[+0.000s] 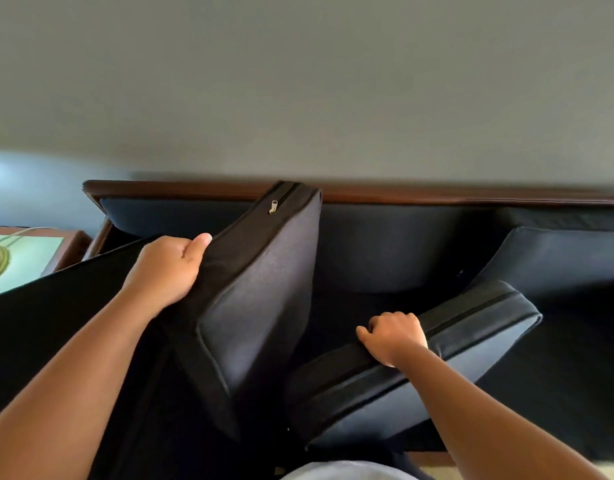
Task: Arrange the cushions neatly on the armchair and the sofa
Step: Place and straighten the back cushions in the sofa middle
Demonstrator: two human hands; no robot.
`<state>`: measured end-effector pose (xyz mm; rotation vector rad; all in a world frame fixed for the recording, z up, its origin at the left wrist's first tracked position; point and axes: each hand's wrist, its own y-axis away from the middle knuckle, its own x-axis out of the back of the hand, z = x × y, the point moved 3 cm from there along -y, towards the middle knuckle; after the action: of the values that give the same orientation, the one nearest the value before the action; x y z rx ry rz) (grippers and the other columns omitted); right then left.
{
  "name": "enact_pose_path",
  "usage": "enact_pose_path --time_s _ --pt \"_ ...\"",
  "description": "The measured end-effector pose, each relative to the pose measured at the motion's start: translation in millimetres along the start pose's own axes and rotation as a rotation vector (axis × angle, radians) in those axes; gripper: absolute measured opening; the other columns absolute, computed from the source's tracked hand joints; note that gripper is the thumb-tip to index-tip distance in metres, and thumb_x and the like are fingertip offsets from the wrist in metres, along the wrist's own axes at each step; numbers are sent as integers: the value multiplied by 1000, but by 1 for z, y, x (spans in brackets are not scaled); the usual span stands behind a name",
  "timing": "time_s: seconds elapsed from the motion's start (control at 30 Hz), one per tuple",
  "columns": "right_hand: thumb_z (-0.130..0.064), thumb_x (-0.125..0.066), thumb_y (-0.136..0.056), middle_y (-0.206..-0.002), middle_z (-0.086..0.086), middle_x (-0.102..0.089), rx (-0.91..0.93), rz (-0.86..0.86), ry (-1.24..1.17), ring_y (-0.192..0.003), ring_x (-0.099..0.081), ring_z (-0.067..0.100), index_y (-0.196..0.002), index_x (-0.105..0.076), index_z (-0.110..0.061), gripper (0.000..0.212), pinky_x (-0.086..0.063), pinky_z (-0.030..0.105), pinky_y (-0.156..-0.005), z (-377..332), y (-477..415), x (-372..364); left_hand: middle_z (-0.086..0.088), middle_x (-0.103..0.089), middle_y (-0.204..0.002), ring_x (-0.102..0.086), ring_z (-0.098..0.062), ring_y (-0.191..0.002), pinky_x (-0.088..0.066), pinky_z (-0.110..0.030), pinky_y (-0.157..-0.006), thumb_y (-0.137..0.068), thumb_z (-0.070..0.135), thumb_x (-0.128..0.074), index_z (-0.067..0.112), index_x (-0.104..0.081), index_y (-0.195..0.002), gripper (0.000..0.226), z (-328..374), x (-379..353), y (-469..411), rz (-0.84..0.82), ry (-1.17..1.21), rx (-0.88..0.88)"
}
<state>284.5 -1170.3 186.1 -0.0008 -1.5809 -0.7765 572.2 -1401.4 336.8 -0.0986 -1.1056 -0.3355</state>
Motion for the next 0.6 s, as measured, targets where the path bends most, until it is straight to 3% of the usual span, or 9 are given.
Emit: enact_pose_path --time_s 0.1,0.23,0.4,0.5,0.6 --pt "-61 -26 -99 -99 -2 -70 10 11 -25 -98 -62 22 -107 -74 -27 59 -39 38 -86 1 7 1 -11 -63 -71 -57 -31 -74 -42 -40 -71 -106 49 -35 11 -62 -68 60 -25 -52 6 -73 -54 63" --pt "-70 -26 -98 -105 -3 -70 43 -20 -24 -105 -61 22 -113 -71 -31 61 -39 40 -91 7 15 -1 -19 -72 -108 -63 -42 -107 -48 -43 -88 -106 49 -29 7 -73 -104 61 -61 -130 31 -128 -153 178" --pt "-84 -22 -89 -98 -6 -66 123 -97 -64 -99 -59 18 -109 -70 -31 75 -41 40 -93 17 25 -7 -15 -72 -96 -64 -37 -97 -46 -39 -79 -105 52 -30 11 -70 -88 59 -74 -128 21 -232 -176 167" --pt "-93 -25 -81 -109 -5 -64 178 -131 -116 -110 -56 19 -118 -68 -31 85 -40 40 -101 36 26 -3 -16 -71 -97 -64 -37 -98 -46 -39 -81 -105 51 -30 9 -69 -89 59 -67 -135 24 -202 -213 146" --pt "-101 -30 -68 -129 -4 -56 182 -120 -112 -133 -43 22 -133 -59 -35 97 -18 49 -122 78 24 4 -17 -70 -100 -63 -38 -101 -45 -40 -83 -106 50 -31 8 -69 -95 58 -49 -145 34 -170 -188 176"
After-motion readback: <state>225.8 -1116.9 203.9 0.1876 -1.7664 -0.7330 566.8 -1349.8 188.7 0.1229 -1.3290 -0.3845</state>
